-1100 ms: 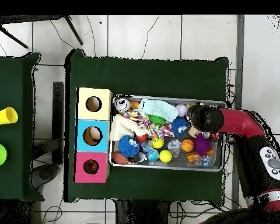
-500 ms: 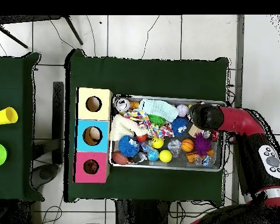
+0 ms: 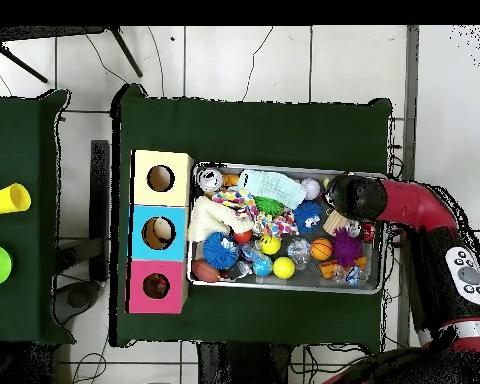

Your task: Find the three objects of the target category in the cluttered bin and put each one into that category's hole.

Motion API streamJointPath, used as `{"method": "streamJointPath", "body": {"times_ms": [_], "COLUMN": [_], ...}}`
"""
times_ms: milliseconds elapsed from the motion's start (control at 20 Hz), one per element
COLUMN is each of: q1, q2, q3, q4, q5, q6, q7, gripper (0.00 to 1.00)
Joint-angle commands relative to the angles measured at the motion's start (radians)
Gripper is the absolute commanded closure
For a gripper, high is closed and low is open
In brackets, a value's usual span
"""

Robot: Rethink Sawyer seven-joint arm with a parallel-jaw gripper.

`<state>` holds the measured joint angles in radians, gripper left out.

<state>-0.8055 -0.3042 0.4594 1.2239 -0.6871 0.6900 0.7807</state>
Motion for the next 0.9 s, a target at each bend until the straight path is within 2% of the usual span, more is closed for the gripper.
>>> {"method": "streamJointPath", "body": {"times_ms": [50, 200, 400, 650, 900], "q1": [0.008, 0.025, 0.058, 0.096, 0.143], "q2": [0.083, 0.054, -0.004, -0.122, -0.233], "q3": [-0.046, -0.059, -0.086, -0.084, -0.115], "q4": [-0.130, -0.106, -0.038, 0.105, 0.177], "q5": [-0.065, -0.076, -0.055, 0.067, 0.155], "q6": [0.053, 0.053, 0.059, 0.118, 0.221], "q7": [-0.054, -0.037, 0.048, 0.168, 0.192], "gripper": [1.00, 1.00, 1.00, 1.00, 1.00]}}
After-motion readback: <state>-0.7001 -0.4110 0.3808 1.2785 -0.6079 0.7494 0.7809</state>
